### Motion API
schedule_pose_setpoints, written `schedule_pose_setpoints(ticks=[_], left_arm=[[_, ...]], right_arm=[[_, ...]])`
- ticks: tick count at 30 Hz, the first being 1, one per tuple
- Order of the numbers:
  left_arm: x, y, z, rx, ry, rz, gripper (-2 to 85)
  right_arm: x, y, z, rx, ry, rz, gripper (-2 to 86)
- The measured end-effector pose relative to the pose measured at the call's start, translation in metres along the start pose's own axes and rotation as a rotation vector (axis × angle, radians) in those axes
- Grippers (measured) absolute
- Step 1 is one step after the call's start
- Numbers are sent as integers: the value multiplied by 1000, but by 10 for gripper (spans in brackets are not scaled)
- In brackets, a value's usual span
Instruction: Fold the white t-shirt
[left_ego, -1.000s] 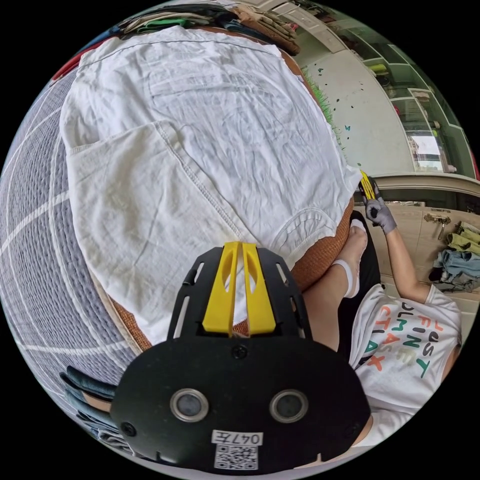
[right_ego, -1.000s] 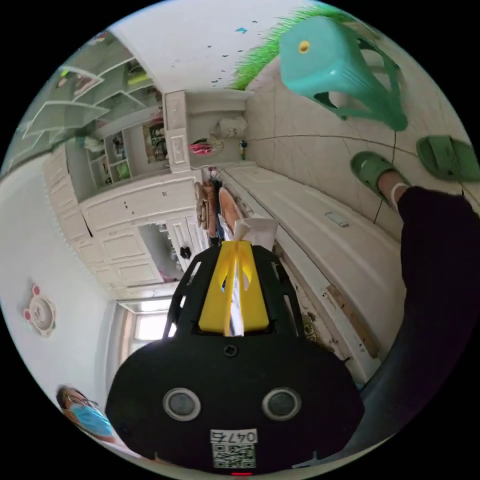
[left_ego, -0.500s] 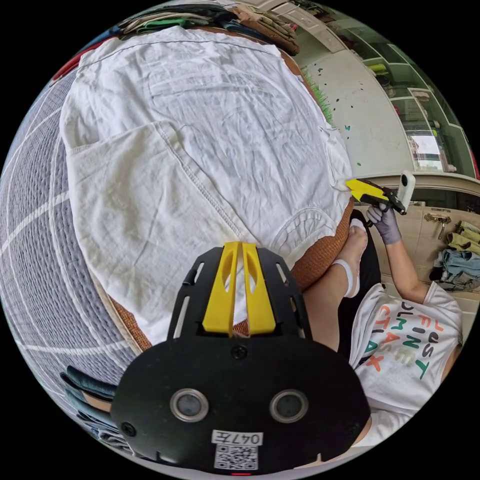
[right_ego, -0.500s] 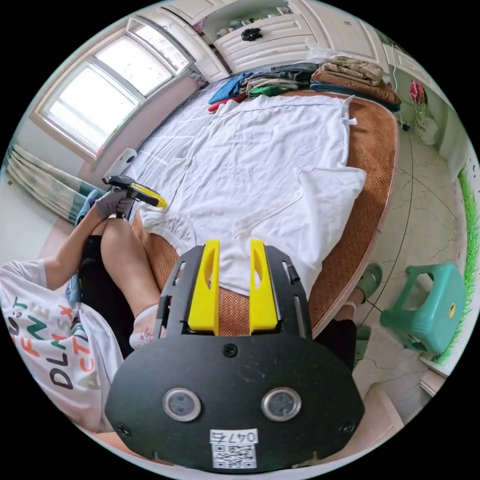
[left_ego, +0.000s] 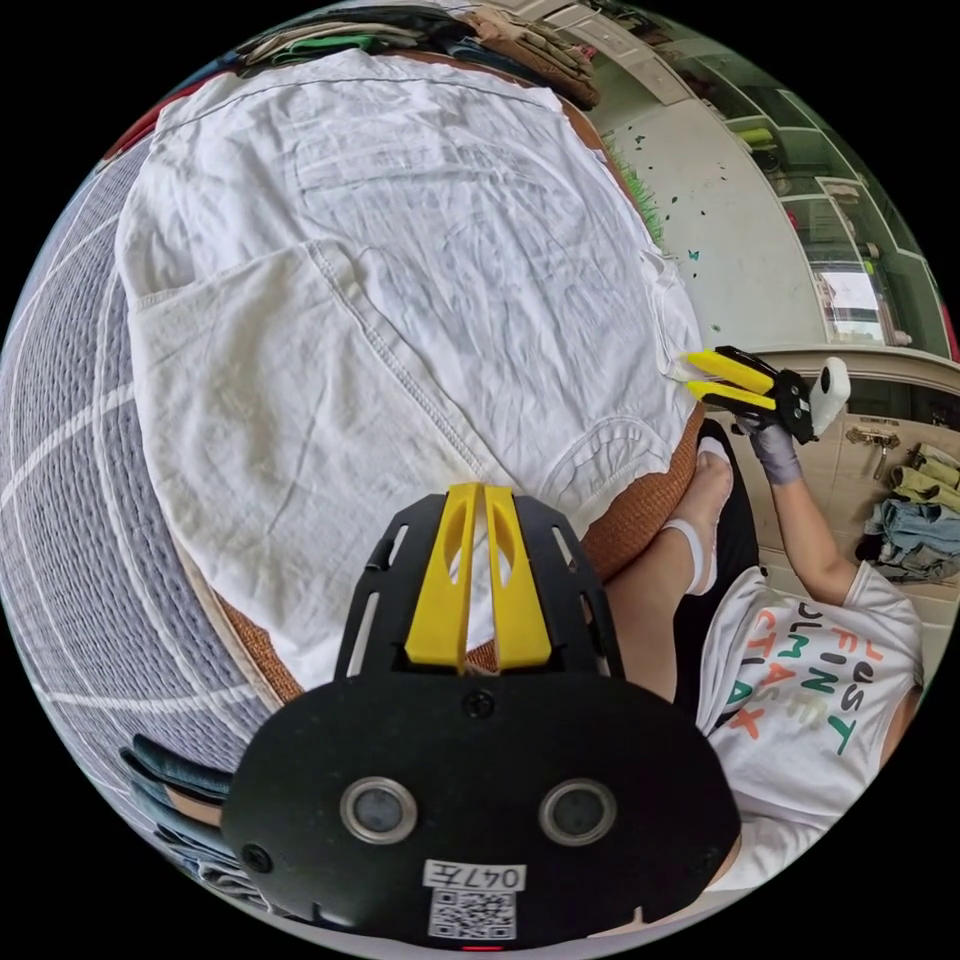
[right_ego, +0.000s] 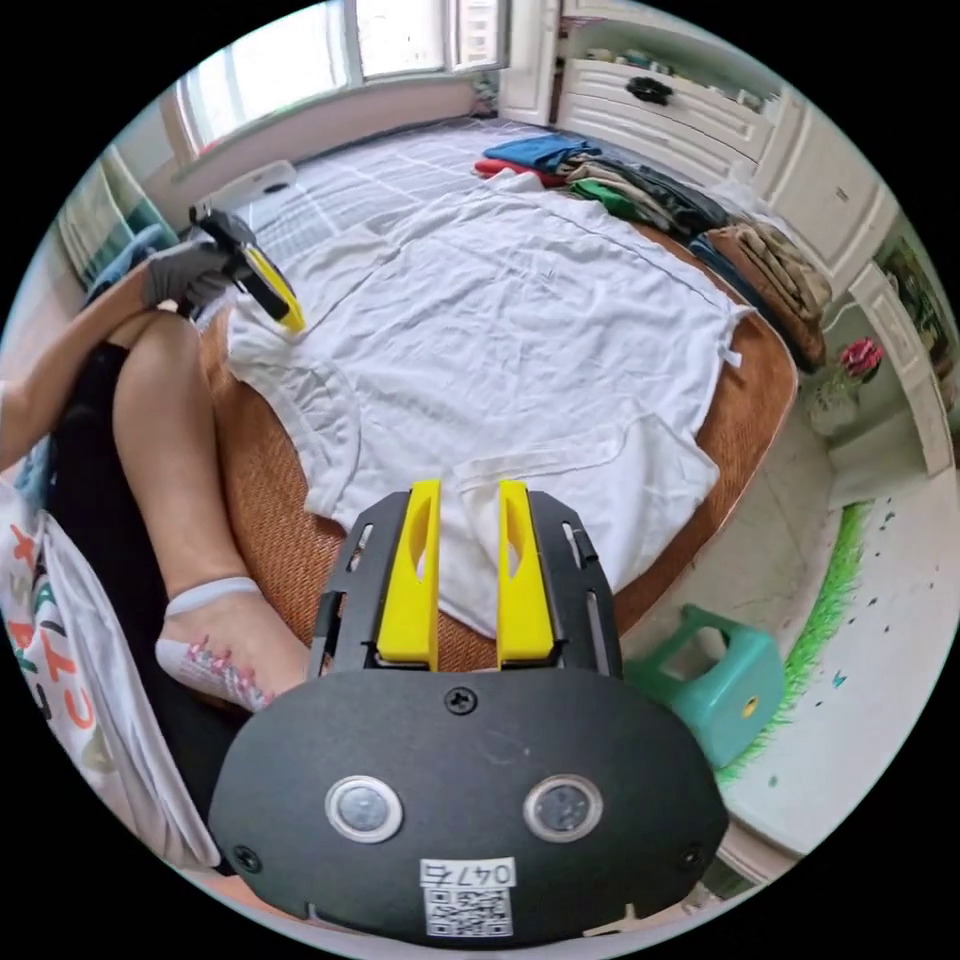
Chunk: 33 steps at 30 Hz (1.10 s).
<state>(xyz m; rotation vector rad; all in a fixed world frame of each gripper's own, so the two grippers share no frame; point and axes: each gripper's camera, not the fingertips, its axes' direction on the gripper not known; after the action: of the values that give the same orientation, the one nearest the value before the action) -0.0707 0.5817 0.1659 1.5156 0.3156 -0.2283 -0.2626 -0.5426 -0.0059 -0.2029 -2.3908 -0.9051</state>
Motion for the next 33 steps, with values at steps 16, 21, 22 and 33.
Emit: schedule_pose_setpoints(ticks=[16, 21, 22, 33], left_arm=[[9, 3, 0, -15, -4, 13, -9], [11, 5, 1, -8, -7, 9, -9], [11, 6, 2, -6, -7, 8, -9], [13, 1, 9, -20, -14, 14, -9]], right_arm=[[82, -31, -106, 380, -218, 347, -2], [31, -79, -60, 132, -368, 35, 9], [23, -85, -50, 81, -392, -4, 17], [56, -147, -83, 82, -202, 61, 11]])
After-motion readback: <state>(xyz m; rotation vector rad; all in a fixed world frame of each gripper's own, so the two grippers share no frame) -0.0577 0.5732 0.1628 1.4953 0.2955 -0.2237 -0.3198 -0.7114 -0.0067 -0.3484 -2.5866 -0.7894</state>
